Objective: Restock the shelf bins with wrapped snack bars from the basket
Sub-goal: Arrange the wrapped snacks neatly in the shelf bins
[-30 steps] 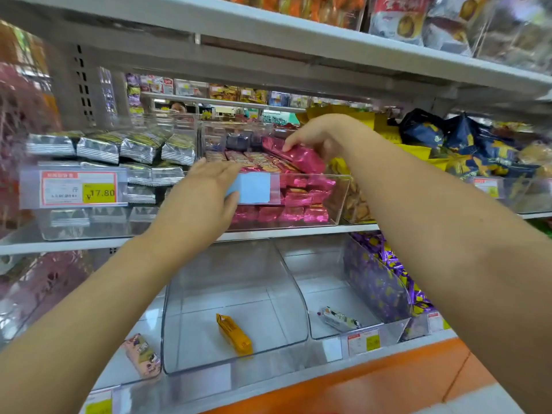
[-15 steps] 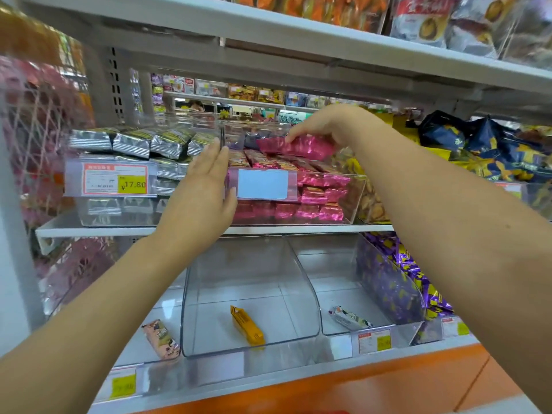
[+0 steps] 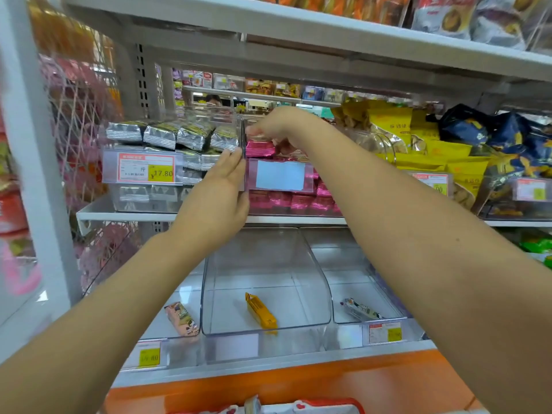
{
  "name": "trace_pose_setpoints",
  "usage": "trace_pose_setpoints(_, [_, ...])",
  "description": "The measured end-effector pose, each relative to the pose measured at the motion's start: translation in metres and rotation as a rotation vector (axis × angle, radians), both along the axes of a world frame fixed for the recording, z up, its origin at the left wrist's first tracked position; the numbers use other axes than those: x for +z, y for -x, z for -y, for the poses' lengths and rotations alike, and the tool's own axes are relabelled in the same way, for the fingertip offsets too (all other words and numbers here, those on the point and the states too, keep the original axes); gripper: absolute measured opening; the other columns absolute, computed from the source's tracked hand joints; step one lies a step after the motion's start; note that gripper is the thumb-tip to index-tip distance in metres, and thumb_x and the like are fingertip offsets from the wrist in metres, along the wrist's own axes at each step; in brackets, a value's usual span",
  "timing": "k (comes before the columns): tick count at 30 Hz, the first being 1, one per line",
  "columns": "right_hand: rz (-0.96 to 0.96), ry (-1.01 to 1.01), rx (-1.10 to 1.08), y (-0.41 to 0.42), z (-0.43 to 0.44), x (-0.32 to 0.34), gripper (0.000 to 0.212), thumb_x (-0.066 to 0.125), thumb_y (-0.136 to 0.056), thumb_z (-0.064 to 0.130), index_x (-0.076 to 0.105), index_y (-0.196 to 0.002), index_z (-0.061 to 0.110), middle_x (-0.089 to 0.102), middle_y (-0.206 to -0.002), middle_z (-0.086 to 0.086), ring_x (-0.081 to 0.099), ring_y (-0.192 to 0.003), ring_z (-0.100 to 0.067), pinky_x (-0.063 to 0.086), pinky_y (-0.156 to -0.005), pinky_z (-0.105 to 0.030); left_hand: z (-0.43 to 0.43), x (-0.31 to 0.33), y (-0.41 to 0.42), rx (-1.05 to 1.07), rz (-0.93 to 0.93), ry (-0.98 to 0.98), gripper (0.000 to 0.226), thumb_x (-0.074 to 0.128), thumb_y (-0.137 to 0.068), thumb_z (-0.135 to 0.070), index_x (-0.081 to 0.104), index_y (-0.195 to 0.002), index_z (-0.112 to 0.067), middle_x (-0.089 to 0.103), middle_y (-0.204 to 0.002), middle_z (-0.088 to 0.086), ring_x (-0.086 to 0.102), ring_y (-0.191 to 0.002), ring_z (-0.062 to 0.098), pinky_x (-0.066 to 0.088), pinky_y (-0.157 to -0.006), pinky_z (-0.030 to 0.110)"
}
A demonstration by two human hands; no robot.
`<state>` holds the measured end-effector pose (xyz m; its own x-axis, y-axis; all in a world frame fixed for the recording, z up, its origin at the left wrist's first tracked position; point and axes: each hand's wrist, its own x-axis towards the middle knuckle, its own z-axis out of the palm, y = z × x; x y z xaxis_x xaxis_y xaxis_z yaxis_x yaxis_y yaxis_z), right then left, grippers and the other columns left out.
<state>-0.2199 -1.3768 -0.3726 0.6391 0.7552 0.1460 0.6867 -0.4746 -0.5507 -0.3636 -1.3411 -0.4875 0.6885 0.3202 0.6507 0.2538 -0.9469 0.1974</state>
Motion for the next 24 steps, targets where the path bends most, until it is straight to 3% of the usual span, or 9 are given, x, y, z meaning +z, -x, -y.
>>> trace_pose_setpoints(3, [0.091, -0.073, -0.01, 0.004, 0.006, -0.001, 0.018, 0.051, -0.099, 0.027, 0.054, -0.093, 0.009, 0.045, -0.072, 0.001, 0.042, -0.06, -0.01, 0.042, -0.057, -0.02, 0.008, -0.005, 0.002, -0.024, 0.036, 0.019, 0.057, 0.044, -0.097, -0.014, 0.024, -0.15, -0.012, 0.016, -0.158, 0.001, 0.007, -0.147, 0.013, 0.015, -0.112, 0.02])
trace_pose_setpoints(6, [0.183, -0.243, -0.065, 0.007, 0.021, -0.01, 0.032, 0.054, -0.095, 0.026, 0.045, -0.066, 0.014, 0.047, -0.064, -0.001, 0.044, -0.056, -0.013, 0.039, -0.053, -0.025, 0.022, -0.018, 0.011, -0.073, 0.116, 0.061, 0.046, 0.047, -0.097, -0.015, 0.041, -0.143, -0.009, 0.037, -0.15, 0.002, 0.029, -0.141, 0.015, 0.019, -0.105, 0.013])
trace_pose_setpoints(8, [0.205, -0.424, -0.036, 0.017, 0.044, -0.024, 0.039, 0.059, -0.091, 0.026, 0.041, -0.058, 0.015, 0.048, -0.063, -0.007, 0.046, -0.06, -0.017, 0.042, -0.058, -0.025, 0.031, -0.035, 0.02, -0.118, 0.181, 0.077, 0.03, 0.049, -0.095, -0.022, 0.063, -0.117, -0.007, 0.063, -0.121, 0.006, 0.057, -0.113, 0.022, 0.037, -0.088, 0.019])
trace_pose_setpoints(10, [0.19, -0.5, 0.031, 0.032, 0.077, -0.048, 0.038, 0.062, -0.09, 0.025, 0.044, -0.059, 0.012, 0.043, -0.061, -0.008, 0.043, -0.061, -0.016, 0.04, -0.054, -0.014, 0.039, -0.057, 0.03, -0.145, 0.178, 0.113, 0.027, 0.049, -0.091, -0.033, 0.062, -0.081, -0.012, 0.063, -0.081, 0.002, 0.059, -0.075, 0.022, 0.036, -0.063, 0.027])
trace_pose_setpoints(11, [0.176, -0.483, 0.066, 0.04, 0.094, -0.061, 0.035, 0.063, -0.089, 0.025, 0.047, -0.063, 0.009, 0.042, -0.061, -0.007, 0.042, -0.06, -0.016, 0.034, -0.048, -0.01, 0.041, -0.072, 0.033, -0.144, 0.137, 0.133, 0.032, 0.046, -0.089, -0.041, 0.055, -0.071, -0.015, 0.057, -0.071, 0.0, 0.054, -0.065, 0.021, 0.033, -0.059, 0.029])
trace_pose_setpoints(14, [0.116, -0.271, 0.135, 0.049, 0.133, -0.115, 0.035, 0.065, -0.089, 0.03, 0.055, -0.069, 0.003, 0.045, -0.064, -0.012, 0.044, -0.058, -0.017, 0.032, -0.047, -0.016, 0.047, -0.117, 0.04, -0.166, -0.122, 0.244, 0.044, 0.039, -0.085, -0.053, 0.053, -0.066, -0.016, 0.055, -0.071, -0.001, 0.054, -0.066, 0.019, 0.043, -0.063, 0.033])
trace_pose_setpoints(18, [-0.117, 0.129, 0.101, 0.045, 0.167, -0.209, 0.037, 0.065, -0.089, 0.038, 0.06, -0.075, 0.004, 0.056, -0.071, -0.022, 0.061, -0.066, -0.026, 0.045, -0.06, -0.033, 0.059, -0.18, 0.044, -0.157, -0.561, 0.373, 0.026, 0.058, -0.091, -0.038, 0.064, -0.086, -0.014, 0.063, -0.095, 0.003, 0.059, -0.087, 0.019, 0.047, -0.08, 0.033])
trace_pose_setpoints(21, [-0.175, 0.519, 0.104, 0.041, 0.193, -0.284, 0.039, 0.056, -0.093, 0.042, 0.046, -0.069, 0.013, 0.047, -0.072, -0.005, 0.05, -0.076, -0.025, 0.034, -0.058, -0.027, 0.07, -0.222, 0.051, -0.209, -0.777, 0.457, 0.02, 0.055, -0.093, -0.032, 0.066, -0.102, -0.017, 0.065, -0.104, 0.0, 0.059, -0.096, 0.016, 0.044, -0.079, 0.026])
trace_pose_setpoints(24, [-0.334, 0.647, -0.016, 0.041, 0.222, -0.352, 0.041, 0.058, -0.092, 0.043, 0.042, -0.068, 0.014, 0.043, -0.07, 0.0, 0.041, -0.059, -0.014, 0.03, -0.054, -0.025, 0.083, -0.255, 0.057, -0.203, -0.972, 0.46, 0.033, 0.048, -0.096, -0.029, 0.057, -0.121, -0.009, 0.056, -0.098, -0.006, 0.052, -0.085, 0.011, 0.036, -0.072, 0.016])
